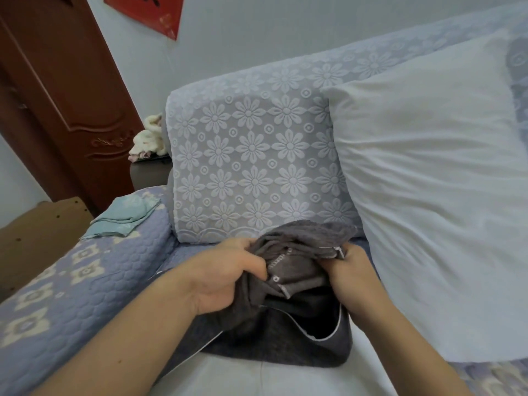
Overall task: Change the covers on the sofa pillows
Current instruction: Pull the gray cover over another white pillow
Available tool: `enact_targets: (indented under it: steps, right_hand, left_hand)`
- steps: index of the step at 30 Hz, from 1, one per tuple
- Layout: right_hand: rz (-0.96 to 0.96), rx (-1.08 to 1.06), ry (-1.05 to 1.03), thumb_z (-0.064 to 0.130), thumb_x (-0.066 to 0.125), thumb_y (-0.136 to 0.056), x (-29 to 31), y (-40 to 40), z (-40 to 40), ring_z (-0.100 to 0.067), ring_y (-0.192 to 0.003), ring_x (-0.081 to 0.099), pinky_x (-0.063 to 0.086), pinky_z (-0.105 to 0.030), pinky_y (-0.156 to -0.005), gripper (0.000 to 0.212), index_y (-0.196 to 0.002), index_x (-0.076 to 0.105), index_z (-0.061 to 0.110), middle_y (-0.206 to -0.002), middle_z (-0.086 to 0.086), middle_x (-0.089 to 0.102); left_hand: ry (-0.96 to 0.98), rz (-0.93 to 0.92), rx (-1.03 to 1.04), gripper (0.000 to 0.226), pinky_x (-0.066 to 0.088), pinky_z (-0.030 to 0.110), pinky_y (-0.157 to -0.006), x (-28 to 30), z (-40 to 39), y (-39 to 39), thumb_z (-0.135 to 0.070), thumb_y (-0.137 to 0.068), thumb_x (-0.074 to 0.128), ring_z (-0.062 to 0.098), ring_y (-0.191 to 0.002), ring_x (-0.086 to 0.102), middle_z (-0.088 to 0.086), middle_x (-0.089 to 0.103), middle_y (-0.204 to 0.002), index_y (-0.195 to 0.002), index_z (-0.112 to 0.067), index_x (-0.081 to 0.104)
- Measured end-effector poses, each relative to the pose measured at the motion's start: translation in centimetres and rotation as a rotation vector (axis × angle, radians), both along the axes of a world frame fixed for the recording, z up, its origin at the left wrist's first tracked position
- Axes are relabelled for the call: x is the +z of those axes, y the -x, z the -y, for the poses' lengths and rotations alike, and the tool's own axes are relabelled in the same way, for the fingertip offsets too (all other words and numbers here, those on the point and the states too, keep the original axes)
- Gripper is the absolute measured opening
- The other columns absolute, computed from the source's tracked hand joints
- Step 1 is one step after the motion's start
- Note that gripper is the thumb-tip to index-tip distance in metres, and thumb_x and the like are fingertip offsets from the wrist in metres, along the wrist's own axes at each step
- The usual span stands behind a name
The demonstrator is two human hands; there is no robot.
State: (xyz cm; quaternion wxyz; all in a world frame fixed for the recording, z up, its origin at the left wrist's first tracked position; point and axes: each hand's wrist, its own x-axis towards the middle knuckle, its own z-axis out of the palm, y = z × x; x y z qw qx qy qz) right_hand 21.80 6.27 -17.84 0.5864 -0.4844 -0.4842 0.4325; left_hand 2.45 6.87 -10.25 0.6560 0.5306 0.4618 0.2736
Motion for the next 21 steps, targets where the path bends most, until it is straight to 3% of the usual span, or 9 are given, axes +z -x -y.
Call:
enact_targets:
  steps: [5, 11, 15, 18, 21]
  right_hand:
    - [-0.122, 0.022, 0.035, 0.005, 0.062, -0.095, 0.0, -0.9, -0.1, -0.032, -0.103, 0.07, 0.054, -0.05, -0.096, 0.013, -0.094, 0.076, 0.007, -0.095, -0.009, 0.078]
    - [0.019, 0.074, 0.034, 0.007, 0.063, -0.095, -0.7, -0.5, -0.2, -0.022, -0.097, 0.073, 0.056, -0.049, -0.093, 0.014, -0.095, 0.076, 0.012, -0.095, -0.002, 0.078]
    - [0.066, 0.149, 0.034, 0.009, 0.063, -0.094, -1.3, -0.1, -0.4, -0.025, -0.1, 0.072, 0.056, -0.05, -0.091, 0.012, -0.095, 0.075, 0.009, -0.095, -0.004, 0.078]
    - [0.125, 0.22, 0.115, 0.016, 0.073, -0.088, -1.7, -1.0, -0.7, -0.024, -0.105, 0.07, 0.054, -0.046, -0.097, 0.014, -0.102, 0.074, 0.012, -0.101, -0.005, 0.077]
    - [0.13, 0.199, 0.268, 0.029, 0.078, -0.086, -2.6, -4.3, -1.3, -0.022, -0.115, 0.064, 0.05, -0.035, -0.1, 0.042, -0.124, 0.063, 0.021, -0.125, -0.003, 0.066]
  left_hand:
    - [0.102, 0.015, -0.131, 0.04, 0.052, 0.03, -0.061, -1.6, 0.8, 0.3, 0.012, -0.065, 0.057, 0.028, -0.069, 0.067, 0.023, 0.064, -0.091, -0.103, 0.004, 0.068]
    - [0.149, 0.215, -0.232, 0.038, 0.057, 0.037, -0.083, -2.7, 2.0, -0.4, 0.016, -0.066, 0.05, 0.03, -0.084, 0.072, 0.019, 0.072, -0.089, -0.091, 0.002, 0.074]
    - [0.179, 0.197, -0.268, 0.03, 0.055, 0.04, -0.089, -3.5, 2.3, 0.2, -0.001, -0.065, 0.078, 0.028, -0.085, 0.07, 0.017, 0.072, -0.09, -0.095, -0.001, 0.075]
    - [0.164, 0.066, -0.112, 0.053, 0.055, 0.042, -0.09, -3.7, 2.0, 0.8, -0.016, -0.064, 0.092, 0.032, -0.092, 0.068, 0.024, 0.069, -0.108, -0.108, 0.005, 0.073]
    - [0.122, 0.096, 0.277, 0.032, 0.062, 0.037, -0.075, -2.8, 0.2, 1.8, -0.022, -0.079, 0.075, 0.028, -0.085, 0.075, 0.021, 0.074, -0.109, -0.1, 0.003, 0.077]
